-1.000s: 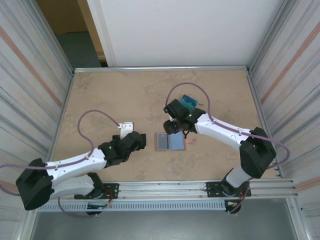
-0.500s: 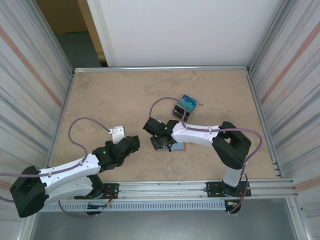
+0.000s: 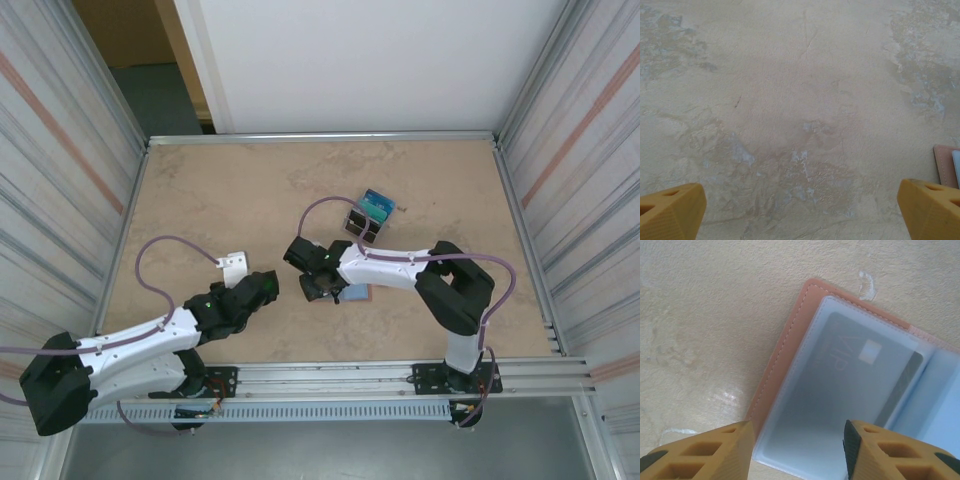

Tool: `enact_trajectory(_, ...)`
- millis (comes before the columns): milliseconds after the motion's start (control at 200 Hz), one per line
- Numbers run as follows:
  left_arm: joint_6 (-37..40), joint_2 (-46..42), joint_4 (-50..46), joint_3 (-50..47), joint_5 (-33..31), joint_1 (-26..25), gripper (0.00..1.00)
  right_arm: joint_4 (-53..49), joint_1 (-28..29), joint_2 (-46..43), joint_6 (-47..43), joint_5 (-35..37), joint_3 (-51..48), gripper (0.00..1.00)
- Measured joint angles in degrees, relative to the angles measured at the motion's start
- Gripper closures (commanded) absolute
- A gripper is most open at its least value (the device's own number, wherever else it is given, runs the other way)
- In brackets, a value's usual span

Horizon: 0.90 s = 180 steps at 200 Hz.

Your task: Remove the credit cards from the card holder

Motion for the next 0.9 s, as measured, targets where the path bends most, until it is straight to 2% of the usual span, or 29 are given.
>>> enact_trajectory(491, 0.0, 0.7, 0.1, 0.0, 0.0, 0.7, 0.01, 1.6, -0.5, 1.4, 1.7, -1.3, -1.5, 0.51)
enact_trajectory(902, 0.0, 1.0, 0.1, 0.0, 0.3, 1.1, 0.01, 8.8, -4.7, -2.7, 3.2, -9.1, -7.4, 0.61)
